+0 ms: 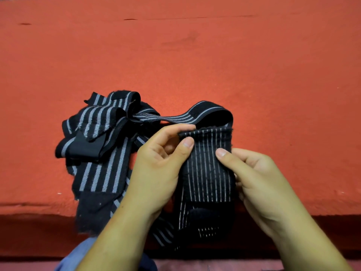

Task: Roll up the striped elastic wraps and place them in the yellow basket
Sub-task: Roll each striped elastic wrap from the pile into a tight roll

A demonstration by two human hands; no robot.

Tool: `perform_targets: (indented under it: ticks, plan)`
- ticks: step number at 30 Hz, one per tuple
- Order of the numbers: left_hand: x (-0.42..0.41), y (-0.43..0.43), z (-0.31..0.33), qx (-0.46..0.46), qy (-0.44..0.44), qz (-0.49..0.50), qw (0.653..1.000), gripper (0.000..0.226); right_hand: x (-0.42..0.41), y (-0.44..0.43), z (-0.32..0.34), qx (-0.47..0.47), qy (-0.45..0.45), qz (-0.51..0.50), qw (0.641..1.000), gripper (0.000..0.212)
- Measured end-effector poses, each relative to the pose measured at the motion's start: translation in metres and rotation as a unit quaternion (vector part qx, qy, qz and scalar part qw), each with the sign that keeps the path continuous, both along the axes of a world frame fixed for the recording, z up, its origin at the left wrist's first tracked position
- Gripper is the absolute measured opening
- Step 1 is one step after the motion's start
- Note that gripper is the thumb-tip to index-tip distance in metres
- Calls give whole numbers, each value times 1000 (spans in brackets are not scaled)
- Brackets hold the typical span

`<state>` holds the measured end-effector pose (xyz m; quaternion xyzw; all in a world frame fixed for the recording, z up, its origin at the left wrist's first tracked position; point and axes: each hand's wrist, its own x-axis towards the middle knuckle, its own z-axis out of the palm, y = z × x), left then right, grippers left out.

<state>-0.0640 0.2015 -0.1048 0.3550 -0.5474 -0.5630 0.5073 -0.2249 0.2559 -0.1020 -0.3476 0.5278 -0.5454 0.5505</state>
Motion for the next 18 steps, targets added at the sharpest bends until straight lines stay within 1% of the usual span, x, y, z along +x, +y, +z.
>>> perform_targets:
  ticks: [3, 5, 7, 9, 10, 13, 14, 15, 17, 18]
  plan:
    - [1, -1, -1, -22, -4, -24, 999, 20, -2, -2, -3, -9, -48, -1, 999, 27]
    - [3, -1, -1, -13, -9, -42, 999, 20, -3, -2, -5, -15, -83, 0, 996, 27]
    - [4, -1, 0, -2, -13, -54, 998, 14, -3, -2, -3, -22, -101, 5, 995, 29]
    - [3, 0, 0, -10, -19, -55, 998, 8, -3, -3, -2, -28, -109, 10, 994, 28]
    - [3, 1, 0, -14, -24, -50, 998, 8, -3, -3, -2, -28, -115, 8, 993, 26]
    - [2, 1, 0, -24, -41, -30, 998, 17, -5, -5, -5, -17, -144, -24, 989, 29]
    - [2, 1, 0, -28, -47, -28, 998, 20, -4, -5, -4, -10, -143, -33, 989, 31]
    - [3, 1, 0, -32, -54, -27, 998, 22, -5, -5, -5, -11, -126, -34, 991, 38]
    - [3, 2, -1, -35, -63, -27, 997, 25, -5, -4, -7, -19, -59, -13, 998, 50]
    - [3, 3, 0, -36, -68, -29, 997, 27, -4, -3, -7, -22, -27, -8, 999, 50]
